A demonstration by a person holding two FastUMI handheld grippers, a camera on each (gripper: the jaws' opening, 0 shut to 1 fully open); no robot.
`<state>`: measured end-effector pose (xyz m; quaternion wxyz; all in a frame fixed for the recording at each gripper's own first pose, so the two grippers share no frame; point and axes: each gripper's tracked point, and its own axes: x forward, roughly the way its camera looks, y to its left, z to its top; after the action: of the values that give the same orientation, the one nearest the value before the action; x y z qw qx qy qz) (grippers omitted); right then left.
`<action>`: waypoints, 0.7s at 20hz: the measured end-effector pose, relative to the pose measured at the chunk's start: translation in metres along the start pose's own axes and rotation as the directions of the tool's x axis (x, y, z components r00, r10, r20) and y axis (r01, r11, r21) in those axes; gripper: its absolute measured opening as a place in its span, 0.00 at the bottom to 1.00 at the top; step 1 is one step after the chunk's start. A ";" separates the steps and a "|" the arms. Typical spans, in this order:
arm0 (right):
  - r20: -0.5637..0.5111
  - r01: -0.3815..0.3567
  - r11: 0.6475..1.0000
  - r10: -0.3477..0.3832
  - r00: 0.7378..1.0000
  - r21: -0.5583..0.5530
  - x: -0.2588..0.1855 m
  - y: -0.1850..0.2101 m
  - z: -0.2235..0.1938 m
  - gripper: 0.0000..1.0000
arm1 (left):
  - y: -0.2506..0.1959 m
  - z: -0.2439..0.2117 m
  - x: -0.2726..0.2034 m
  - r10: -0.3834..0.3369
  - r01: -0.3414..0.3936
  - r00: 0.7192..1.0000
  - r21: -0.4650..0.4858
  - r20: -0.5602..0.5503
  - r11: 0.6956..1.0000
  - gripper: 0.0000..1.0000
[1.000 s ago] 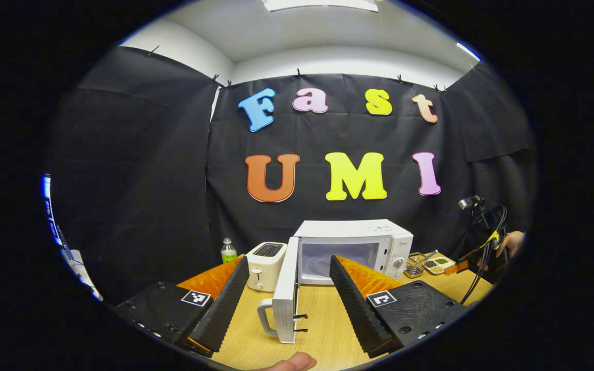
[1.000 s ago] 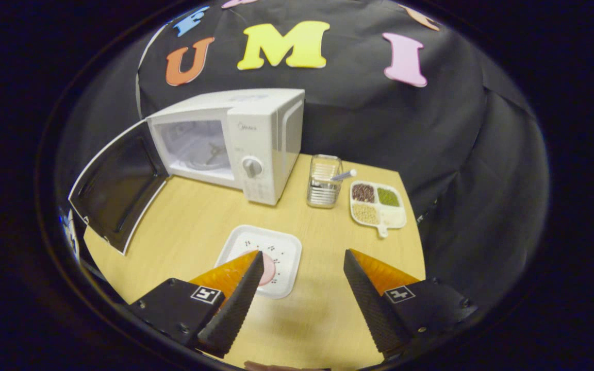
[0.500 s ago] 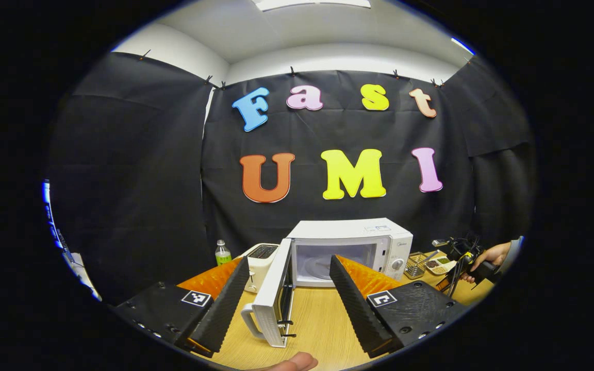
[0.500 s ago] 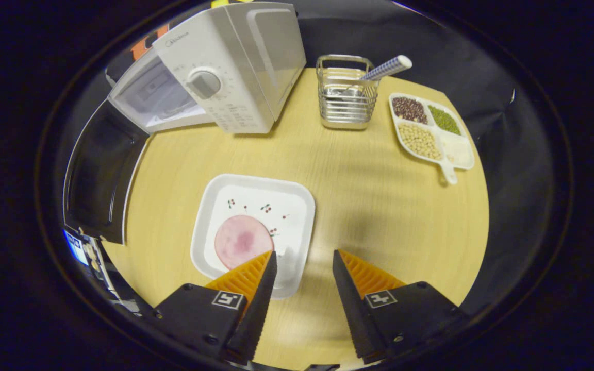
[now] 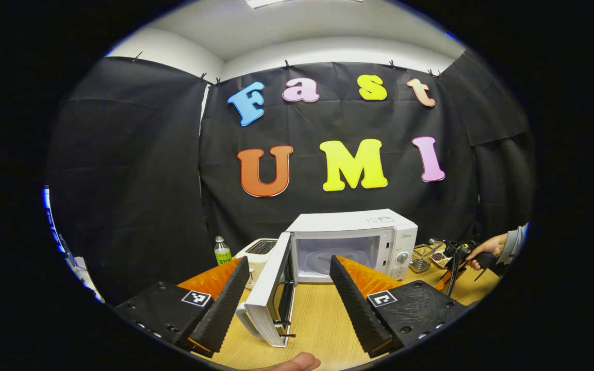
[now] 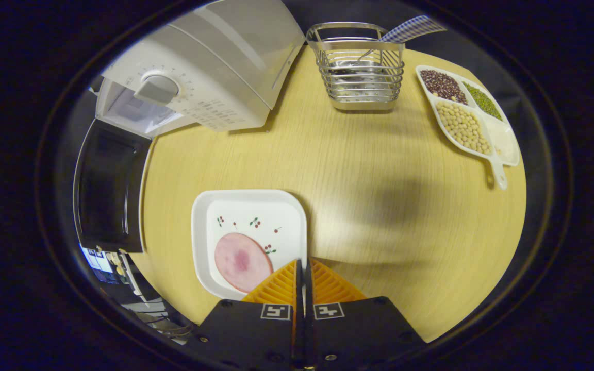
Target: Open the microwave oven with the left hand, put the food in, and close the microwave oven.
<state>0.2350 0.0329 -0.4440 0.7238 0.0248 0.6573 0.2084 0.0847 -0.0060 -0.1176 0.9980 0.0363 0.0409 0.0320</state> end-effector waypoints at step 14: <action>0.118 -0.293 0.929 0.273 0.955 0.225 -0.013 0.010 -0.028 0.04 | 0.019 0.005 -0.032 -0.039 0.040 0.998 -0.030 0.047 0.999 0.95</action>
<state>0.2046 0.0308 -0.4325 0.7049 0.2152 0.6360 0.2286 0.0519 0.0107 -0.1085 0.9995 0.0209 0.0180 0.0121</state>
